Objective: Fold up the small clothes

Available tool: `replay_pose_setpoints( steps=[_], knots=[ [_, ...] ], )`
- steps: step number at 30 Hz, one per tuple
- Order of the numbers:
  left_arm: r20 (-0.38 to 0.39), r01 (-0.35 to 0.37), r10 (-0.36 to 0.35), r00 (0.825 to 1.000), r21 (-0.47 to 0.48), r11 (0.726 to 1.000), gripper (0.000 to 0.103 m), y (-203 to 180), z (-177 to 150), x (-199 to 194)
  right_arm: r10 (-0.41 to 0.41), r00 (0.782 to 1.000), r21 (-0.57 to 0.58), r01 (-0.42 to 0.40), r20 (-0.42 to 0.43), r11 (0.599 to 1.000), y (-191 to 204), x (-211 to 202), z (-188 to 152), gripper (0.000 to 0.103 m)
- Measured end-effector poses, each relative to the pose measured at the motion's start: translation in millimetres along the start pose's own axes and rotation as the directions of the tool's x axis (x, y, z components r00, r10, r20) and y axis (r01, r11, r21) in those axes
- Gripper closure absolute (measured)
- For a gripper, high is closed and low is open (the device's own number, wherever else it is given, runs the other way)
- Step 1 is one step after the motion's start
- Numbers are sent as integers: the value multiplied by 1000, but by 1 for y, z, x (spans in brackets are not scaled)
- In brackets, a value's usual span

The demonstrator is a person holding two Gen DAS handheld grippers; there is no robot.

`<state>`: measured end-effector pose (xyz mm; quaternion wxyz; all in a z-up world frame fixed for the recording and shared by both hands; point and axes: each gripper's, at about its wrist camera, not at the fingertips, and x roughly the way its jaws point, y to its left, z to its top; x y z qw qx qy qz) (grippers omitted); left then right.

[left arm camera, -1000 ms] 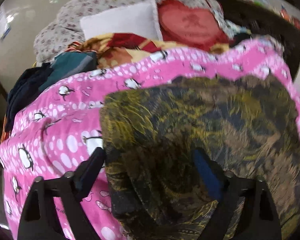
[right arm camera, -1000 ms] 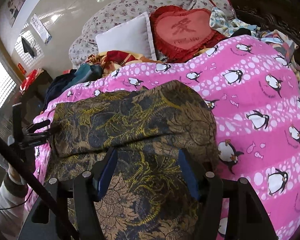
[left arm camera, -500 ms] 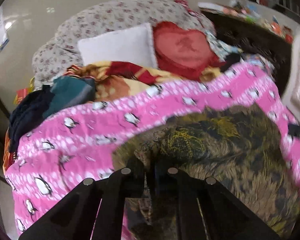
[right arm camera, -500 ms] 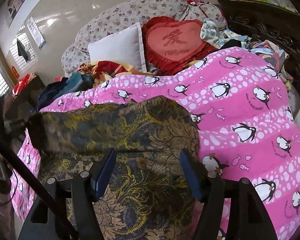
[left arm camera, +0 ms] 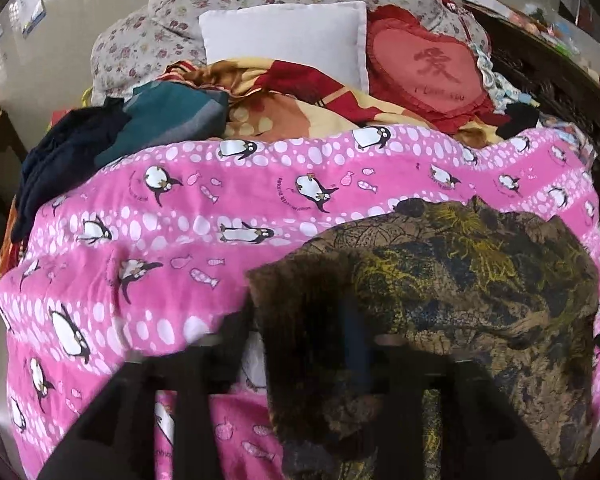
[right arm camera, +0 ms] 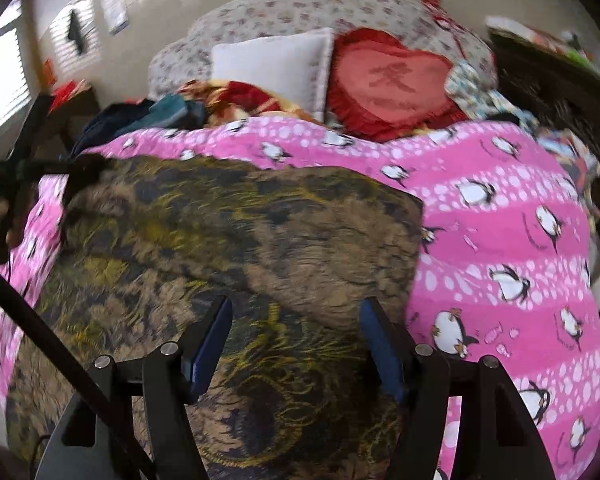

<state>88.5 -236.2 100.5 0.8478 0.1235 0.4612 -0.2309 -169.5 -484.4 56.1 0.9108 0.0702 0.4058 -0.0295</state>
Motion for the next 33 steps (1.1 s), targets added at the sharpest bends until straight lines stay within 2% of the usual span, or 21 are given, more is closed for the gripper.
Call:
replay_pose_setpoints(
  steps=[2,5,8,10,12,13,15,17,19,21,23,25,27,29,30,31,32,33],
  knots=[
    [28,26,-25,999,-10,1000,29,7,-5,-10,25,1000,-13,-25,-7,1000,6,2,-2,32],
    [26,55,-54,998,-26,998,28,13,-17,-18,14,999,-6,-14,-35,1000,5,11,-6,32],
    [8,92,-92,996,-42,995,28,15,-30,-19,57,996,53,-53,-67,997,-7,21,-9,32],
    [-6,101,-102,995,-36,994,28,11,-36,-18,27,996,77,-20,-89,997,-18,31,-10,32],
    [-18,104,-104,994,-22,994,28,4,-40,-17,-43,997,122,50,-62,991,-36,31,-8,37],
    [-20,109,-109,994,-15,994,28,1,-42,-17,-62,997,164,70,-48,984,-47,29,-8,43],
    [-24,114,-114,993,8,993,28,-6,-46,-18,-30,997,265,48,-70,963,-64,28,-12,45],
    [-23,116,-116,993,31,993,28,-11,-48,-21,57,994,293,-27,-94,956,-69,23,-17,40],
    [-15,119,-119,993,41,992,28,-13,-48,-25,132,987,270,-104,-88,957,-69,10,-20,40],
    [-4,130,-130,992,34,991,28,-14,-46,-29,186,982,261,-171,-32,950,-73,-13,-15,37],
    [7,134,-135,991,28,991,28,-15,-44,-31,195,979,294,-206,64,933,-86,-32,-5,22],
    [6,118,-118,993,29,993,28,-18,-42,-29,122,985,362,-160,124,918,-102,-34,9,15],
    [-2,95,-95,996,18,995,28,-21,-42,-23,69,994,424,-99,85,900,-119,-10,25,15],
    [-13,91,-91,996,-3,996,28,-20,-42,-17,64,998,463,-62,11,884,-132,26,35,15],
    [-16,88,-88,996,-13,996,28,-18,-42,-13,65,997,489,-32,-49,872,-139,51,38,16],
    [-17,83,-84,996,-20,996,28,-17,-42,-12,69,994,508,-19,-80,861,-144,64,37,23],
    [-19,79,-80,997,-30,996,28,-14,-41,-9,86,992,522,-27,-89,853,-147,73,35,40],
    [-22,79,-80,997,-40,996,28,-12,-39,-6,131,989,540,-75,-66,838,-150,81,36,52]
  ],
)
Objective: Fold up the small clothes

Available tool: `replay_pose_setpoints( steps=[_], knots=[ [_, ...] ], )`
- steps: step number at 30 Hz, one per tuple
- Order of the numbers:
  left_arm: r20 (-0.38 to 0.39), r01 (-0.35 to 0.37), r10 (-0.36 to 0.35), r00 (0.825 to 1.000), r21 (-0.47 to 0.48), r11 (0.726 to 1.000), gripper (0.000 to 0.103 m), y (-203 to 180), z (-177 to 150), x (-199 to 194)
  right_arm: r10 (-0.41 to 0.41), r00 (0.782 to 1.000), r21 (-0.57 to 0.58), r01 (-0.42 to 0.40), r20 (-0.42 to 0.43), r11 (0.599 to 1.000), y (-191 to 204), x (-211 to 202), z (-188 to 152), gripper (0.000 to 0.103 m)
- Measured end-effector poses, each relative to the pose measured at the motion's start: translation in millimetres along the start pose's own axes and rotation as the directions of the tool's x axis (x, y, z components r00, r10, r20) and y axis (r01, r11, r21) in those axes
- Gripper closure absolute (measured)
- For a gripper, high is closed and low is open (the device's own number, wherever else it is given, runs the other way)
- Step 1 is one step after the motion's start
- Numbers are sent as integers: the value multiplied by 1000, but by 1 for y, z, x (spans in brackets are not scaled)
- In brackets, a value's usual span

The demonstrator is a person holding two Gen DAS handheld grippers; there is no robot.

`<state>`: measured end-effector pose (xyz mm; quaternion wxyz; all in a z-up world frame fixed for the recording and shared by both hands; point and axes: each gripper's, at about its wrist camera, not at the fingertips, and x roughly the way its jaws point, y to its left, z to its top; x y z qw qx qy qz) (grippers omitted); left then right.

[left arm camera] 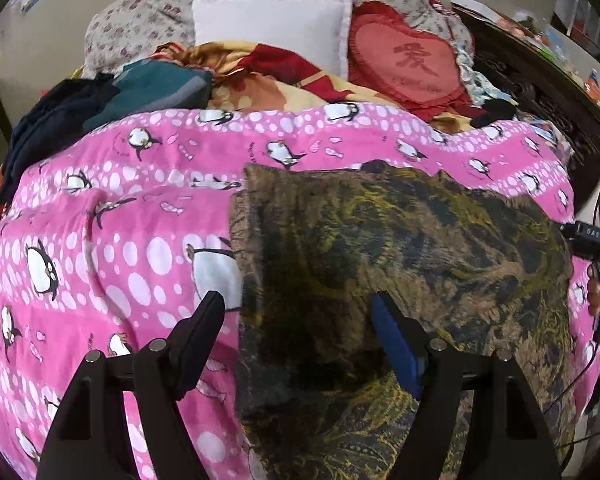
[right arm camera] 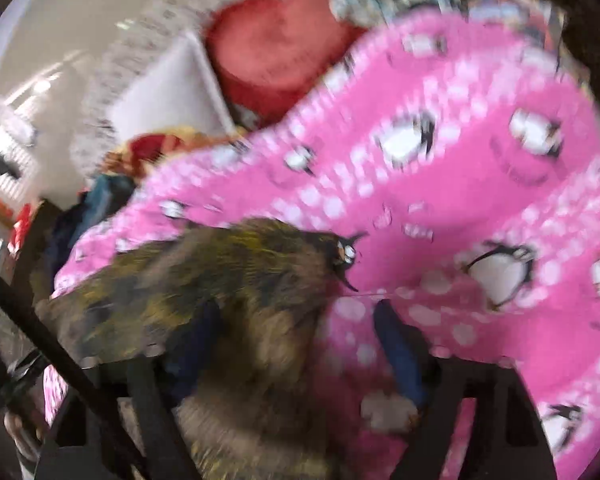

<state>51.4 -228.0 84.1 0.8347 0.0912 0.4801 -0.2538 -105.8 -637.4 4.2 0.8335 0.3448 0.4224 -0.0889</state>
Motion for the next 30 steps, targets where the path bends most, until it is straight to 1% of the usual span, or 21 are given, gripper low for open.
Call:
replay_pose_setpoints(
  steps=[1,2,4,5,6,7,8,9,10,12,13,14,15,17,20,22,24,25,26,29,30],
  knots=[
    [-3,-1,1,1000,-4,1000,28,2,2,3,43,999,-3,-43,18,999,2,-1,2,85],
    [-5,-5,5,1000,-4,1000,28,3,3,6,22,998,-47,-19,65,999,10,-7,2,96],
    [-11,-24,24,1000,-4,1000,27,4,4,14,-32,990,-129,50,138,990,25,-16,2,97],
    [-19,-28,27,999,-11,1000,23,5,4,20,-88,984,-154,113,156,982,29,-15,2,97],
    [-27,-29,28,999,-32,999,17,7,2,27,-156,975,-172,182,158,968,31,-9,4,97],
    [-26,-26,25,999,-51,998,15,9,0,29,-238,958,-195,267,158,944,31,1,5,97],
    [-17,-17,16,1000,-76,997,14,13,-2,30,-288,945,-200,315,154,928,31,8,7,97],
    [-16,-11,9,1000,-83,997,14,14,-3,29,-301,943,-192,324,142,926,27,12,7,97],
    [-24,-4,2,1000,-85,996,14,15,-5,26,-282,950,-180,304,136,936,23,9,6,96],
    [-19,1,-3,1000,-84,996,14,18,-9,18,-250,955,-145,274,162,951,18,-11,-1,83],
    [-12,0,-1,1000,-81,997,14,19,-11,12,-231,957,-150,257,174,955,18,-23,-7,68],
    [-1,-1,1,1000,-78,997,14,20,-14,5,-207,960,-176,240,189,955,23,-39,-17,58],
    [15,1,0,1000,-79,997,14,21,-16,-1,-195,961,-196,233,198,952,28,-47,-26,55],
    [40,20,-17,999,-83,996,14,20,-18,-10,-165,965,-249,214,202,945,37,-64,-43,55],
    [55,19,-14,998,-81,997,14,14,-17,-12,-124,975,-340,181,184,923,62,-66,-67,55],
    [44,-25,28,999,-75,997,14,9,-14,-3,-132,976,-394,191,173,899,78,-52,-77,55],
    [25,-103,105,994,-78,992,14,10,-11,10,-211,965,-416,259,159,872,81,-31,-85,55],
    [13,-97,99,995,-97,991,14,14,-12,15,-256,956,-416,292,141,861,79,-19,-89,55],
    [-6,-65,64,998,-131,989,14,21,-12,20,-283,951,-414,308,124,856,75,-10,-93,55],
    [-33,27,-36,999,-241,970,13,43,-14,22,-293,948,-408,319,126,856,69,-13,-102,55],
    [-25,42,-51,998,-262,964,13,47,-14,19,-289,949,-393,314,122,864,67,-22,-103,55]
  ],
)
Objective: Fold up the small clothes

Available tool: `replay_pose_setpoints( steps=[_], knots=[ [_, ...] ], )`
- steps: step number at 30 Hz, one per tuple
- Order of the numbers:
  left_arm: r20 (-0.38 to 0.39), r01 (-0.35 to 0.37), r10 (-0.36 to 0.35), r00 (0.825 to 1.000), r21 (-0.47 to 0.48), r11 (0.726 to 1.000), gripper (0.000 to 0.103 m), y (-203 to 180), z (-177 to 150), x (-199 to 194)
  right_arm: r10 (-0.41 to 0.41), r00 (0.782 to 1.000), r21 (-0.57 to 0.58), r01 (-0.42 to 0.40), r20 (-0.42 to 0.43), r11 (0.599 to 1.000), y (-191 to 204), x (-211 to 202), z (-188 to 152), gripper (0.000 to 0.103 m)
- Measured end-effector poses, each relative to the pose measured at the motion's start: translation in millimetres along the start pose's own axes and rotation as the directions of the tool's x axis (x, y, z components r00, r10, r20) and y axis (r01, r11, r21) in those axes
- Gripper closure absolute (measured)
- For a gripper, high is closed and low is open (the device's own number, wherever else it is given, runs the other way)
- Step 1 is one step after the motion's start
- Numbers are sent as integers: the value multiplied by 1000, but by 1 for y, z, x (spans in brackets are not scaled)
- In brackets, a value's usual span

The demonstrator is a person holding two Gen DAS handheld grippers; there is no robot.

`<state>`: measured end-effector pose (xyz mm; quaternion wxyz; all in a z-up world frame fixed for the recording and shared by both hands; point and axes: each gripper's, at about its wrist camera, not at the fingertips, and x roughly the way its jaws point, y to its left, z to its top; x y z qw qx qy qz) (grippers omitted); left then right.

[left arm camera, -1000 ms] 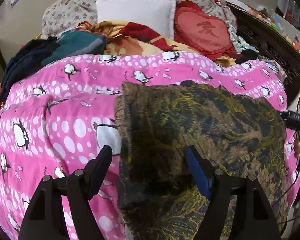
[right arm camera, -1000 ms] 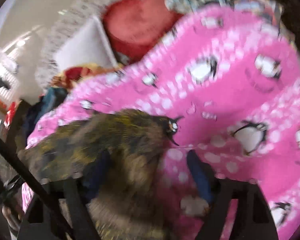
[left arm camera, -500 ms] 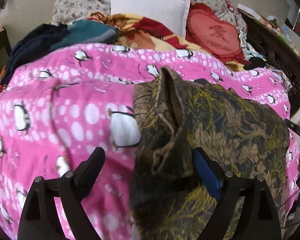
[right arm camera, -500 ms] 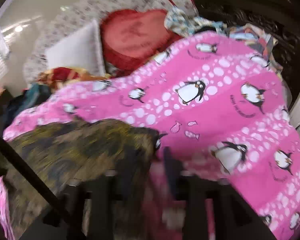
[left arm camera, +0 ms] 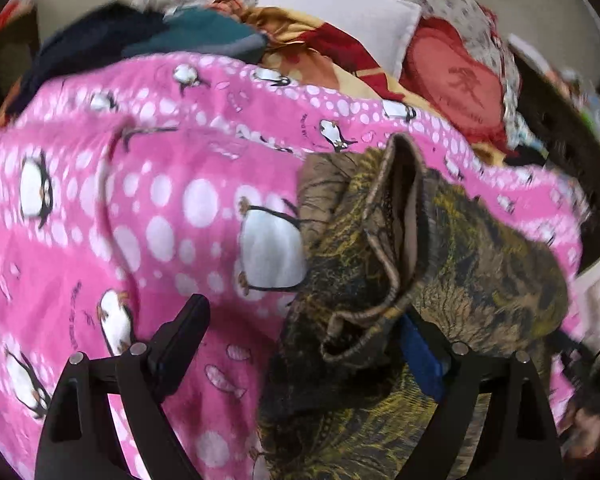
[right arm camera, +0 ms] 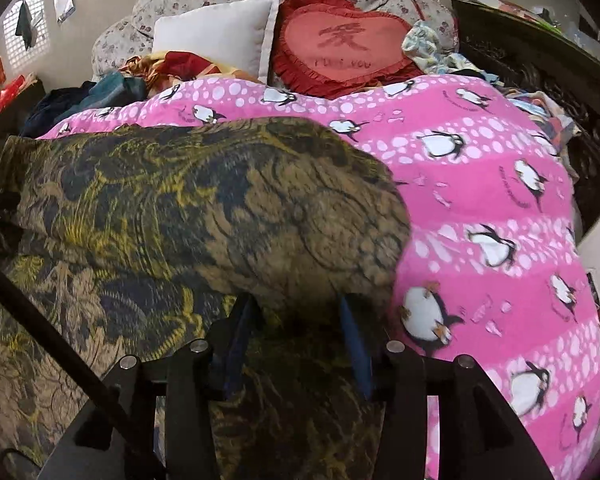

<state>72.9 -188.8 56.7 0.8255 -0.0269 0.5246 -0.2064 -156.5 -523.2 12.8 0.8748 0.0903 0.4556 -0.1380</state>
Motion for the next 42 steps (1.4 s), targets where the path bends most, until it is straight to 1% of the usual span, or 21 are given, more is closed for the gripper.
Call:
replay_pose_setpoints(
  steps=[3,6,7,8,9,11,13,15,17,19,21,23,25,27,29,30,32,33,36,39,42],
  knots=[
    [41,5,-4,999,-26,1000,13,4,6,-14,19,999,27,-20,33,999,-8,-24,-4,55],
    [70,10,-8,998,-35,999,13,1,13,-20,41,997,27,-43,66,999,-10,-39,-3,53],
    [80,-6,9,997,-37,999,13,-1,16,-19,56,995,29,-58,81,998,-8,-43,-4,52],
    [88,-37,40,995,-39,999,13,-2,19,-17,71,993,31,-74,92,997,-7,-44,-1,52],
    [84,-60,63,994,-43,997,13,-2,21,-13,91,991,31,-95,100,995,-5,-42,0,52],
    [50,-85,88,995,-59,995,13,0,23,-1,108,991,37,-111,85,993,2,-30,5,52],
    [38,-88,91,995,-69,994,12,4,21,2,88,996,54,-88,11,995,6,-2,5,52],
    [37,-79,82,996,-81,994,12,8,17,-1,68,997,80,-65,-41,995,6,16,2,52],
    [29,-65,67,997,-79,995,12,9,11,-10,74,997,91,-72,-25,993,6,11,0,51],
    [29,-63,64,998,-55,997,12,8,2,-21,137,990,116,-136,-7,984,1,-9,-5,51],
    [32,-58,59,998,-27,998,12,6,-14,-37,150,989,118,-150,11,982,-4,-31,-14,50],
    [26,-41,41,999,2,999,12,4,-33,-53,131,991,91,-133,21,987,-8,-56,-24,43],
    [21,-20,19,1000,24,1000,12,2,-51,-67,130,991,73,-131,25,989,-17,-86,-41,38],
    [17,2,-4,1000,59,998,12,-2,-75,-85,140,990,85,-142,27,986,-25,-111,-59,36],
    [15,19,-20,1000,96,995,12,-5,-100,-101,157,987,107,-158,16,982,-34,-127,-77,30],
    [9,29,-31,999,113,993,12,-6,-112,-108,166,986,114,-165,0,980,-37,-133,-88,27],
    [-15,50,-48,999,150,987,12,-8,-137,-119,178,983,102,-173,-43,980,-38,-138,-109,27],
    [-28,55,-51,998,167,984,12,-9,-151,-123,173,982,88,-166,-72,982,-38,-140,-125,27],
    [-68,64,-52,996,184,981,12,-6,-183,-127,170,978,83,-160,-123,984,-43,-141,-162,27],
    [-105,85,-67,992,170,982,12,1,-209,-130,210,968,133,-192,-139,972,-49,-141,-195,27],
    [-124,64,-44,991,156,986,12,9,-232,-129,236,961,178,-210,-143,961,-55,-138,-220,27]
  ],
)
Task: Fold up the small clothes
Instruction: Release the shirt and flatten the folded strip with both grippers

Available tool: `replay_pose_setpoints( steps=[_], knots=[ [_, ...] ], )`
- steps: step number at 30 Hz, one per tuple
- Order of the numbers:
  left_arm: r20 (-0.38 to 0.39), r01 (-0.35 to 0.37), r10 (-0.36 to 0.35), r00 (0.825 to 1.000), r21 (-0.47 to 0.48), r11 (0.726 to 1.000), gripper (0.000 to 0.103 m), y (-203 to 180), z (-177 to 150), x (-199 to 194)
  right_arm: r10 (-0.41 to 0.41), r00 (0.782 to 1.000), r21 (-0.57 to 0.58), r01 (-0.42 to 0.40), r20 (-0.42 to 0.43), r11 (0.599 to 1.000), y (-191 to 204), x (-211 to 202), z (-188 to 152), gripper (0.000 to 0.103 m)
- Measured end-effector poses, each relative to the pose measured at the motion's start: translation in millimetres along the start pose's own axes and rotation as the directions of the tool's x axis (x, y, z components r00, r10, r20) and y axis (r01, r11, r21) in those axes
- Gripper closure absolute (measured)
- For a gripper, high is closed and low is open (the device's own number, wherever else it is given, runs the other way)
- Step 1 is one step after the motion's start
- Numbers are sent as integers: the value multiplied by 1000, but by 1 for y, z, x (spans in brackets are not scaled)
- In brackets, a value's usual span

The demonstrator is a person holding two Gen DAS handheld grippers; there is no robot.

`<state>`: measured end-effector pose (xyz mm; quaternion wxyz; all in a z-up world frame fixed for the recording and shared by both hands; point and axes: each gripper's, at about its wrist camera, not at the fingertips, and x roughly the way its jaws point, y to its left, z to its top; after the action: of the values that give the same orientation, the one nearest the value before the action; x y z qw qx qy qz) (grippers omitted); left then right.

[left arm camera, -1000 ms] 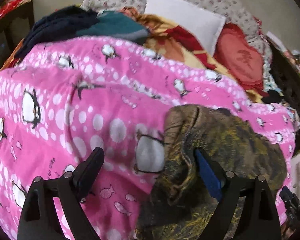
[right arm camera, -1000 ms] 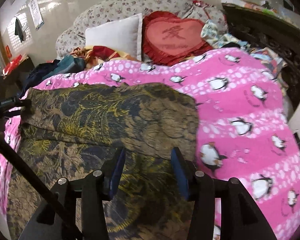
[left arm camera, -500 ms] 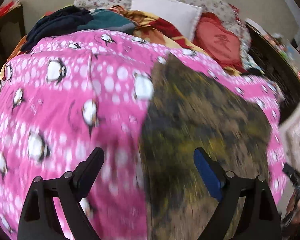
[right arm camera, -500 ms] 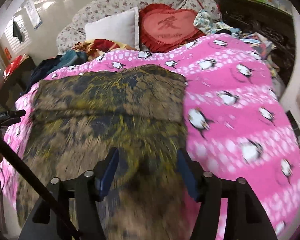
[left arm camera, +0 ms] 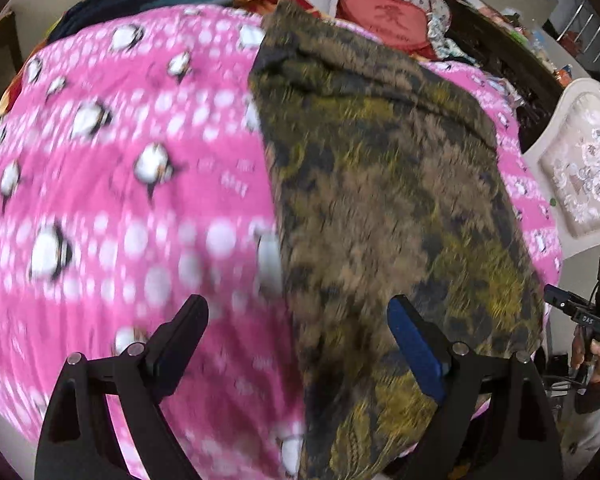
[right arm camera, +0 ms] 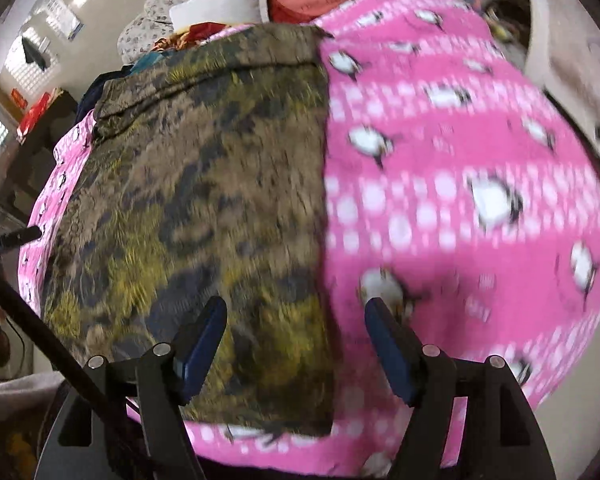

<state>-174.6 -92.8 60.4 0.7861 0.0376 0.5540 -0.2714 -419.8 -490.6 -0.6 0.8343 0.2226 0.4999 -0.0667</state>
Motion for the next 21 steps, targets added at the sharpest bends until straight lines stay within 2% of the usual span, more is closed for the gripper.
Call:
replay_pose_setpoints(
  steps=[3,7,14,21],
  knots=[
    [-31,-4,4,1000,-10,1000,12,3,-15,4,33,999,12,-33,-20,999,-3,5,-18,27],
    [-22,-32,31,999,-23,999,12,3,-32,2,50,998,-2,-50,-38,999,2,10,-27,27],
    [5,-125,125,992,20,992,12,-8,-51,3,94,995,-1,-94,-43,996,9,19,-31,27],
    [0,-146,146,989,39,988,12,-14,-59,6,101,994,3,-101,-48,995,11,21,-29,27]
  ],
)
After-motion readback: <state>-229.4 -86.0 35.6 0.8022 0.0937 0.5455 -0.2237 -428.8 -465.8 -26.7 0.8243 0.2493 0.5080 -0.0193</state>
